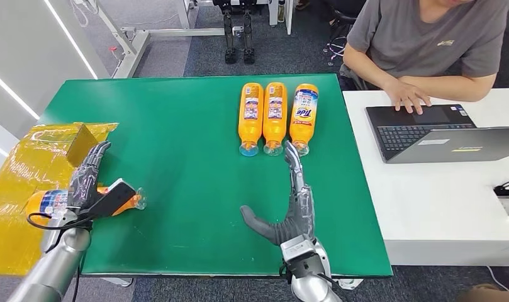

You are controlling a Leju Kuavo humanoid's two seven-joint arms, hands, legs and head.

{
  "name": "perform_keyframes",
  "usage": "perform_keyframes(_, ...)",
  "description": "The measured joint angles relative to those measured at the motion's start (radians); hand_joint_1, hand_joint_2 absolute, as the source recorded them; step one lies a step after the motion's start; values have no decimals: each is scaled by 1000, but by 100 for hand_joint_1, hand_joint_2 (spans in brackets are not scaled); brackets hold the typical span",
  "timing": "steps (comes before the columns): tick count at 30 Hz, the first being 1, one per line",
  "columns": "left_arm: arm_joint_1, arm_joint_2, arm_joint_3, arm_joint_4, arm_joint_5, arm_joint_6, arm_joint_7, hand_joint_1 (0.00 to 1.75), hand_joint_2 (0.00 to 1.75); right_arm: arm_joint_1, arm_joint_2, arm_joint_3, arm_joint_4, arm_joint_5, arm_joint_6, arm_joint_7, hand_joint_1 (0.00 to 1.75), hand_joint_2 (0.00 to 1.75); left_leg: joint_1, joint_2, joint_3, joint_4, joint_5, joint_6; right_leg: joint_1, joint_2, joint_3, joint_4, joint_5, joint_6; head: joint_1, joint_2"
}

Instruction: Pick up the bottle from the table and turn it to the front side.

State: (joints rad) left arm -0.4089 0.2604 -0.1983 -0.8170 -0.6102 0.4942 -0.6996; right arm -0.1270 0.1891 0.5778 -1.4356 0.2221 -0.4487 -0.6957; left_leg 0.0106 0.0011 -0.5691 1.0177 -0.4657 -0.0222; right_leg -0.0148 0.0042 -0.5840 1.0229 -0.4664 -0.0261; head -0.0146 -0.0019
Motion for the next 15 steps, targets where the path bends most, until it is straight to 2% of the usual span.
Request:
perform_keyframes(9, 87, -9, 9, -239, 296, -40, 0, 0, 175, -9, 4, 7, 14, -10, 1, 0, 0, 175, 0, -1, -1, 1, 0, 0, 0, -1, -1, 0, 0, 0, 0, 0)
perform_keyframes(11, 95, -33, 10, -311, 394, -68, -1, 0, 175, -12, 6, 10, 18, -14, 2, -1, 0, 175, 0, -1, -1, 1, 0, 0, 0, -1, -1, 0, 0, 0, 0, 0)
perform_keyframes(15, 100, -117, 20, -444, 584, -157, -2, 0, 175, -25, 12, 21, 29, -19, 3, 0, 0, 175, 0, -3, -3, 3, 0, 1, 0, -3, -1, 0, 1, 1, 0, 0)
